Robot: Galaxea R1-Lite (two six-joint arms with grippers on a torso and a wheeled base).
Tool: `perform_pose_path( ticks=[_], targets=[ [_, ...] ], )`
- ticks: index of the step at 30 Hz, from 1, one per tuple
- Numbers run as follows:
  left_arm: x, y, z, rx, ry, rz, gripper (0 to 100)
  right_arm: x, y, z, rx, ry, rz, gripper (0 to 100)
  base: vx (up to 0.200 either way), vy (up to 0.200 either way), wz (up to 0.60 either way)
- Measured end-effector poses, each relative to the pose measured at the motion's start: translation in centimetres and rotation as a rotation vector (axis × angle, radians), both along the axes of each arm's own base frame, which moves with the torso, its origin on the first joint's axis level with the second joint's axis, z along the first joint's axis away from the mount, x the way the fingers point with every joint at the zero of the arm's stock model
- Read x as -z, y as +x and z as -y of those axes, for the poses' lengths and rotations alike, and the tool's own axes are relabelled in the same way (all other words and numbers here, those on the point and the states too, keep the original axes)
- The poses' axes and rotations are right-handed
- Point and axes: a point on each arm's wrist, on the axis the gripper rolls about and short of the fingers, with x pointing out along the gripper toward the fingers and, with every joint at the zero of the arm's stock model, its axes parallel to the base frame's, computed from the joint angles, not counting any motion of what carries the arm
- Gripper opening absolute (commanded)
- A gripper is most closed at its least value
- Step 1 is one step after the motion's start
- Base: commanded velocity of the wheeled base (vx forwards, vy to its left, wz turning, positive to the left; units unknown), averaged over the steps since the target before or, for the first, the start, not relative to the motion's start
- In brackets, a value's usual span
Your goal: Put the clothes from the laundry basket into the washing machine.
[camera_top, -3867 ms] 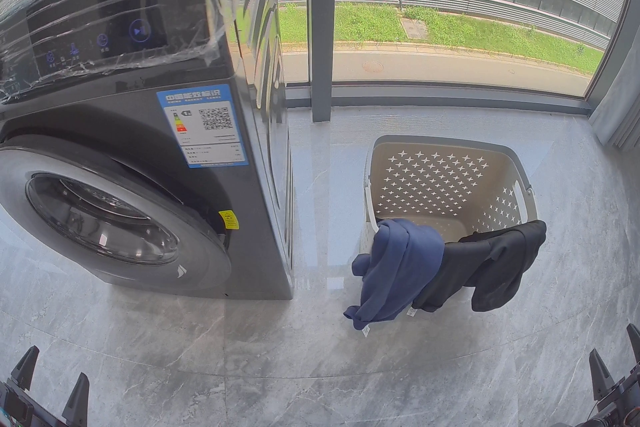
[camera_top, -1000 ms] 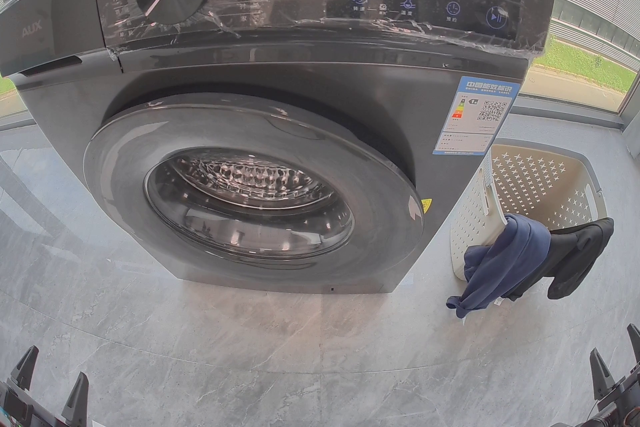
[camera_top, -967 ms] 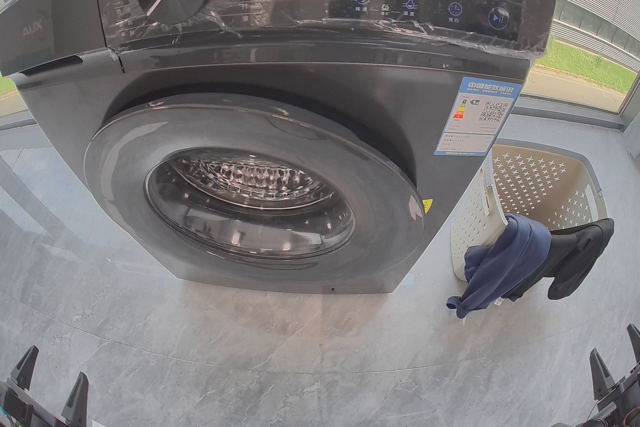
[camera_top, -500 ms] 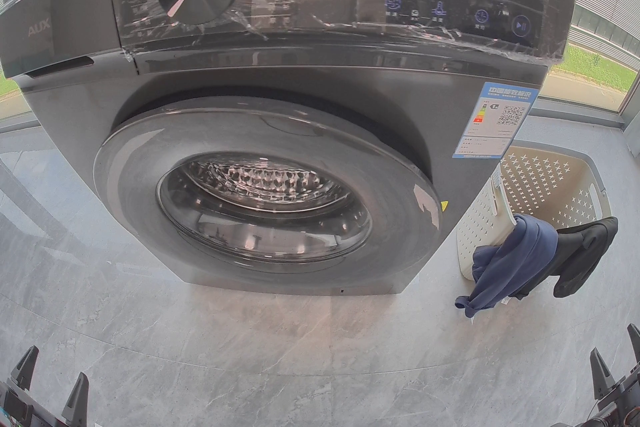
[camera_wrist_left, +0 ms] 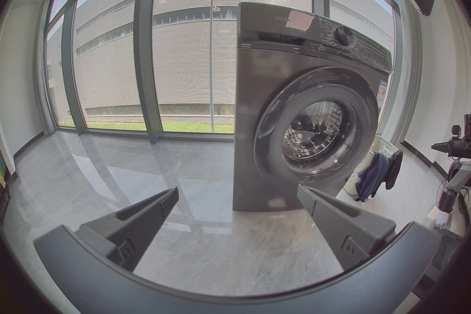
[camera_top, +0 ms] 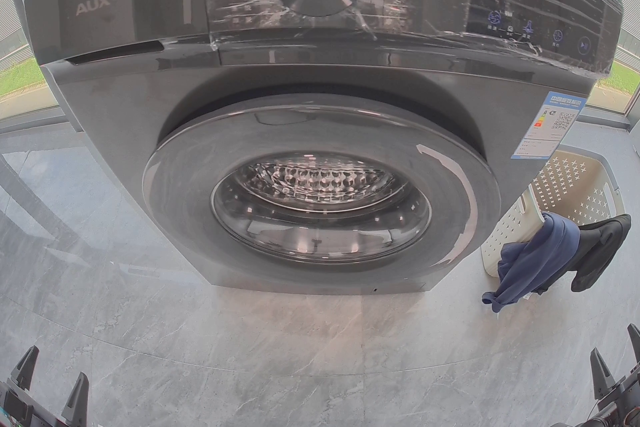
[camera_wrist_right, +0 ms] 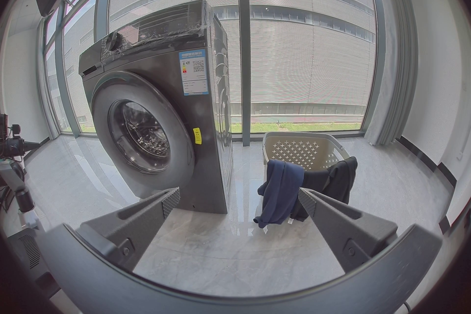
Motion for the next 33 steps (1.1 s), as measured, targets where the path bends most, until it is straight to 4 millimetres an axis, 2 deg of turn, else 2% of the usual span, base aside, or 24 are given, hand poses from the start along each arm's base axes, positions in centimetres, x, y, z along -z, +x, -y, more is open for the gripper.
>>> perform_pose_path(
  ticks=[2, 17, 33],
  targets=[
    [0.00, 0.00, 0.00, 0.000, 0.001, 0.000, 100, 0.00, 0.00, 0.00, 0.000, 0.000, 0.000, 100, 0.000, 0.000, 0.00],
    [0.00, 0.00, 0.00, 0.000, 0.001, 0.000, 100, 0.00, 0.00, -0.02, -0.005, 0.000, 0.000, 100, 0.200, 0.000, 0.00],
    [-0.02, 0.00, 0.00, 0.000, 0.016, 0.002, 100, 0.00, 0.00, -0.02, -0.009, 0.002, 0.000, 100, 0.000, 0.000, 0.00]
  ],
)
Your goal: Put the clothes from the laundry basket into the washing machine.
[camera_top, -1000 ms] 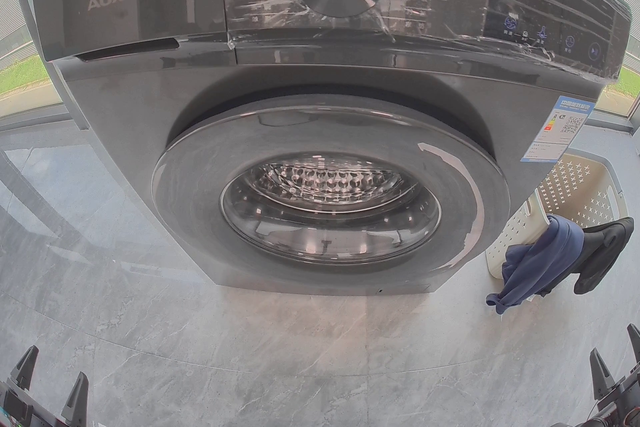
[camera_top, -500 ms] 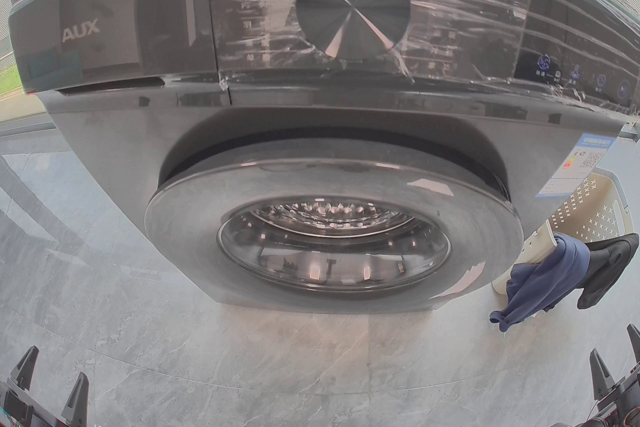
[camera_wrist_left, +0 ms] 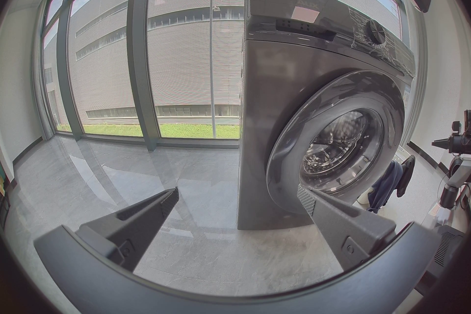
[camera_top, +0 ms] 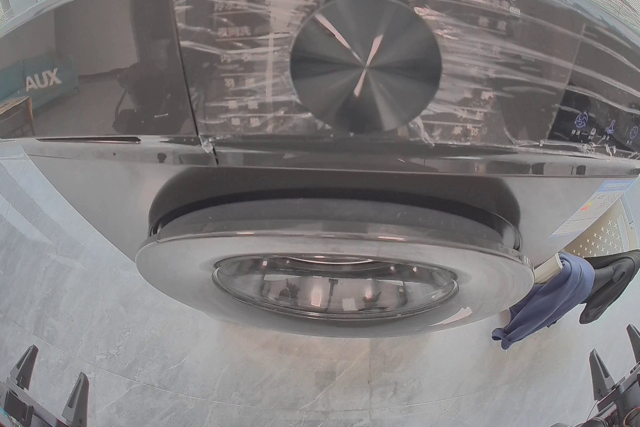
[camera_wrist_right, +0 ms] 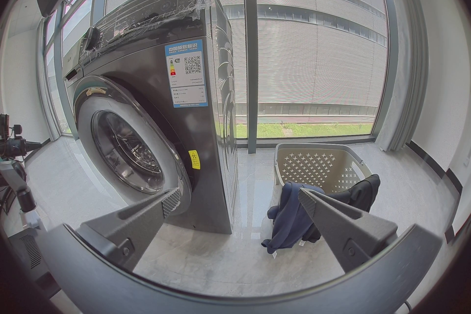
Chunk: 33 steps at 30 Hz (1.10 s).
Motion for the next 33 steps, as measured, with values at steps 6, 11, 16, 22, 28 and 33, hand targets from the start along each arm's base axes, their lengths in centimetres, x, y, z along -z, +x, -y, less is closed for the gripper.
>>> perform_pose_path(
  ticks=[6, 11, 16, 22, 28, 33],
  targets=[
    [0.0, 0.0, 0.0, 0.002, 0.006, 0.001, 100, -1.6, -0.4, 0.0, -0.016, 0.021, 0.074, 100, 0.000, 0.000, 0.00],
    [0.0, 0.0, 0.0, 0.001, 0.008, 0.002, 100, -5.1, -1.5, -0.2, -0.142, 0.050, 0.098, 100, 0.000, 0.000, 0.00],
    [0.0, 0.0, 0.0, 0.001, 0.008, 0.002, 100, -6.8, -0.9, -0.3, -0.269, 0.066, -0.012, 100, 0.000, 0.000, 0.00],
    [0.0, 0.0, 0.0, 0.002, 0.009, 0.002, 100, -7.4, 1.8, -0.6, -0.379, 0.077, -0.177, 100, 0.000, 0.000, 0.00],
    [0.0, 0.0, 0.0, 0.003, 0.009, 0.002, 100, -7.8, 4.7, -1.2, -0.490, 0.087, -0.295, 100, 0.000, 0.000, 0.00],
    [0.0, 0.0, 0.0, 0.003, 0.009, 0.002, 100, -8.2, 7.3, -2.0, -0.567, 0.077, -0.372, 100, 0.000, 0.000, 0.00]
  ],
)
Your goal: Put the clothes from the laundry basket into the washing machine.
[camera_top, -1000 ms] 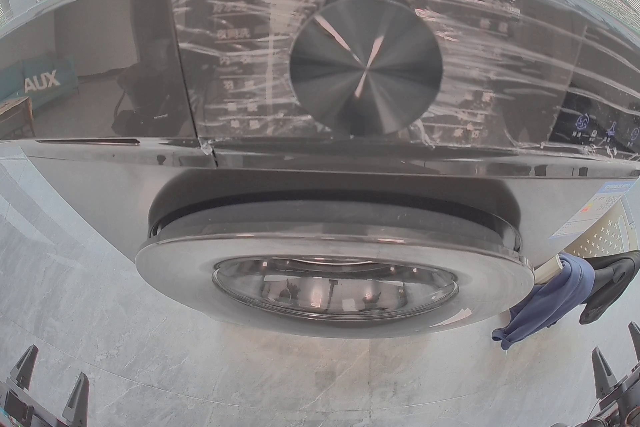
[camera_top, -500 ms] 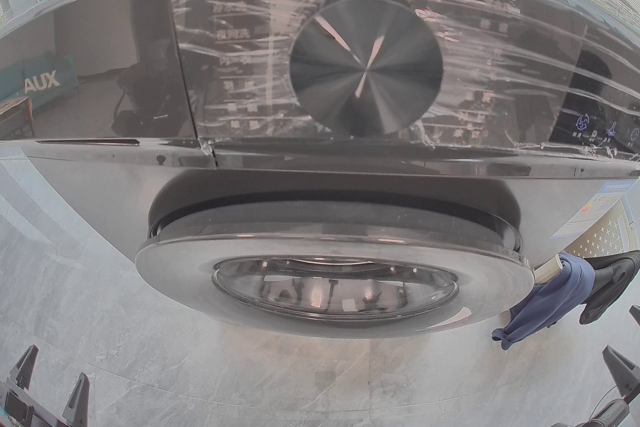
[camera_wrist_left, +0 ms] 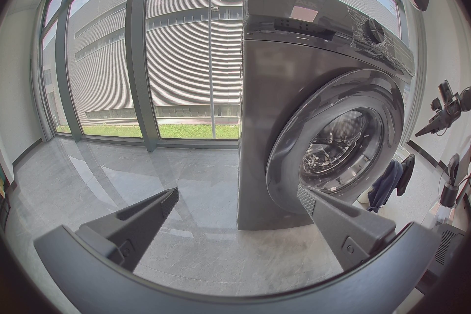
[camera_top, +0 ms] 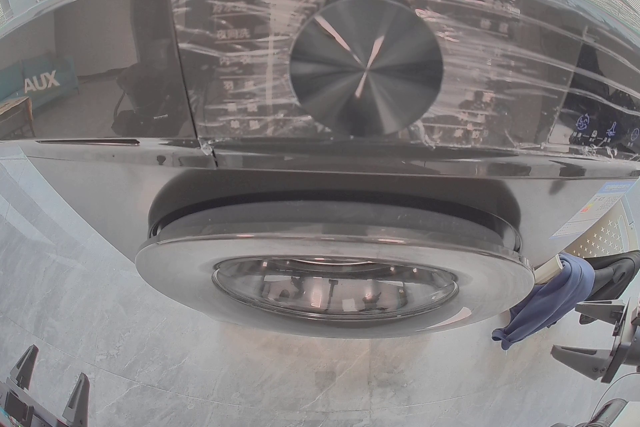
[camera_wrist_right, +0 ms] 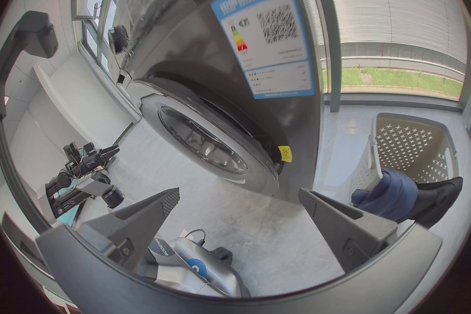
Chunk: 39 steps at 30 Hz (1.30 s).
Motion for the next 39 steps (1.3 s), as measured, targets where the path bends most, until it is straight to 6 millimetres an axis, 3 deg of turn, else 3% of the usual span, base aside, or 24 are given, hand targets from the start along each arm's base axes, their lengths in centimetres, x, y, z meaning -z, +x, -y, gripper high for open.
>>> perform_pose_path(
  ticks=[9, 17, 27, 33, 39],
  targets=[
    [0.0, 0.0, 0.0, 0.000, 0.000, 0.000, 100, -0.9, 5.3, -2.3, -0.030, -0.024, -0.016, 100, 0.000, 0.000, 0.00],
    [0.0, 0.0, 0.0, 0.000, 0.000, 0.000, 100, -1.0, 7.4, -4.8, -0.068, -0.059, -0.072, 100, 0.000, 0.000, 0.00],
    [0.0, 0.0, 0.0, 0.000, 0.000, 0.000, 100, 0.4, 7.2, -5.6, -0.124, -0.082, -0.145, 100, 0.000, 0.000, 0.00],
    [0.0, 0.0, 0.0, 0.000, 0.000, 0.000, 100, 2.4, 5.5, -5.3, -0.181, -0.048, -0.241, 100, 0.000, 0.000, 0.00],
    [0.0, 0.0, 0.0, 0.000, 0.000, 0.000, 100, 2.9, 4.3, -4.7, -0.200, -0.025, -0.251, 100, 0.000, 0.000, 0.00]
  ],
)
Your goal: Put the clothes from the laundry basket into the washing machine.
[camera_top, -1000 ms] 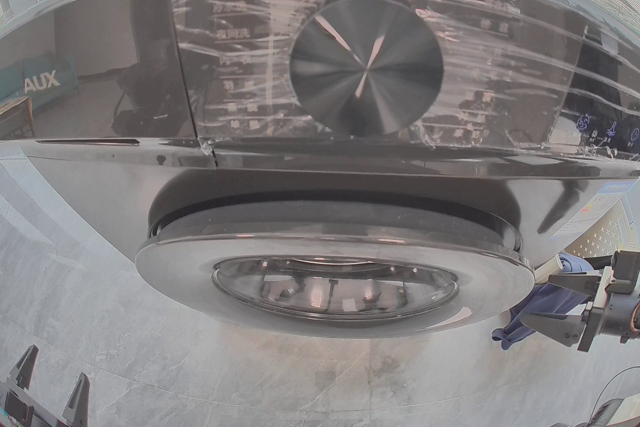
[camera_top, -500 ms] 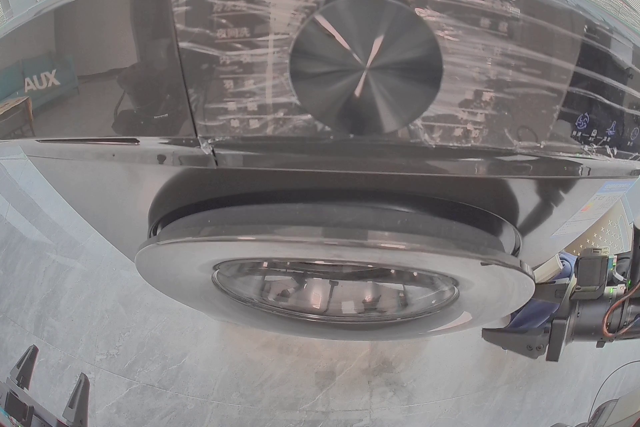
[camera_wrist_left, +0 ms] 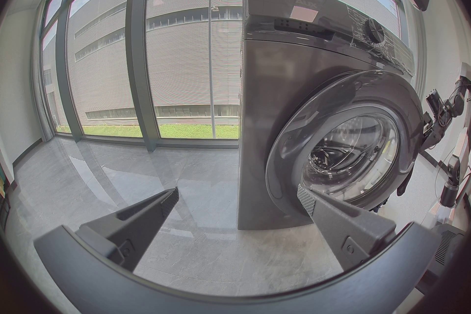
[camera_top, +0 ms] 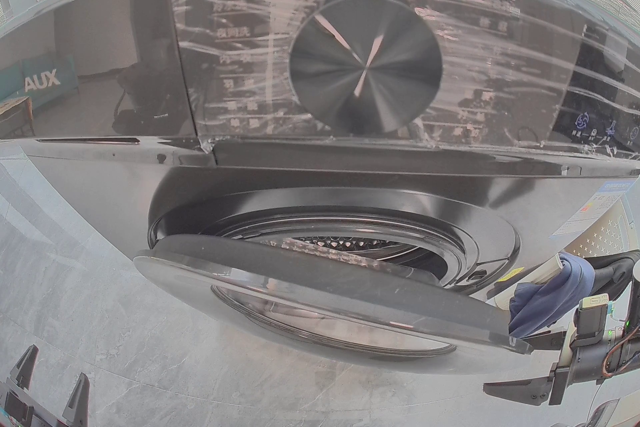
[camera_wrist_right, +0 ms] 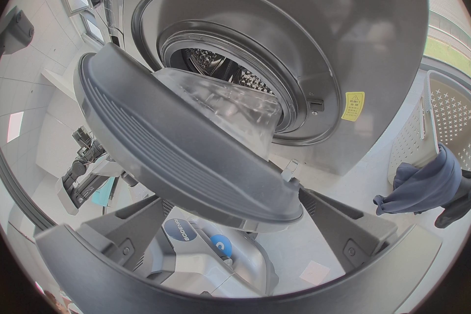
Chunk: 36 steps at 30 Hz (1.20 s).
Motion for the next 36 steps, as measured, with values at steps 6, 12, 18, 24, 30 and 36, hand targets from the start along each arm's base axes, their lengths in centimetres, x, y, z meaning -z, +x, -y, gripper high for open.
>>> perform_pose_path(
  ticks=[6, 12, 18, 24, 30, 36],
  targets=[
    [0.0, 0.0, 0.0, 0.000, 0.000, 0.000, 100, -0.6, -0.4, 0.4, 0.022, 0.030, 0.030, 100, 0.000, 0.000, 0.00],
    [0.0, 0.0, 0.0, 0.000, 0.000, 0.000, 100, -1.6, 0.1, 0.6, 0.065, 0.060, 0.059, 100, 0.000, 0.000, 0.00],
    [0.0, 0.0, 0.0, 0.000, 0.000, 0.000, 100, -3.4, 1.7, 0.1, 0.097, 0.079, 0.092, 100, 0.000, 0.000, 0.00],
    [0.0, 0.0, 0.0, 0.000, 0.000, 0.000, 100, -4.5, 3.4, -1.0, 0.085, 0.079, 0.099, 100, 0.000, 0.000, 0.00],
    [0.0, 0.0, 0.0, 0.000, 0.000, 0.000, 100, -3.8, 3.1, -1.8, 0.036, 0.056, 0.062, 100, 0.000, 0.000, 0.00],
    [0.0, 0.0, 0.0, 0.000, 0.004, 0.000, 100, -2.8, 1.3, -0.8, 0.021, 0.052, 0.062, 100, 0.000, 0.000, 0.00]
  ],
)
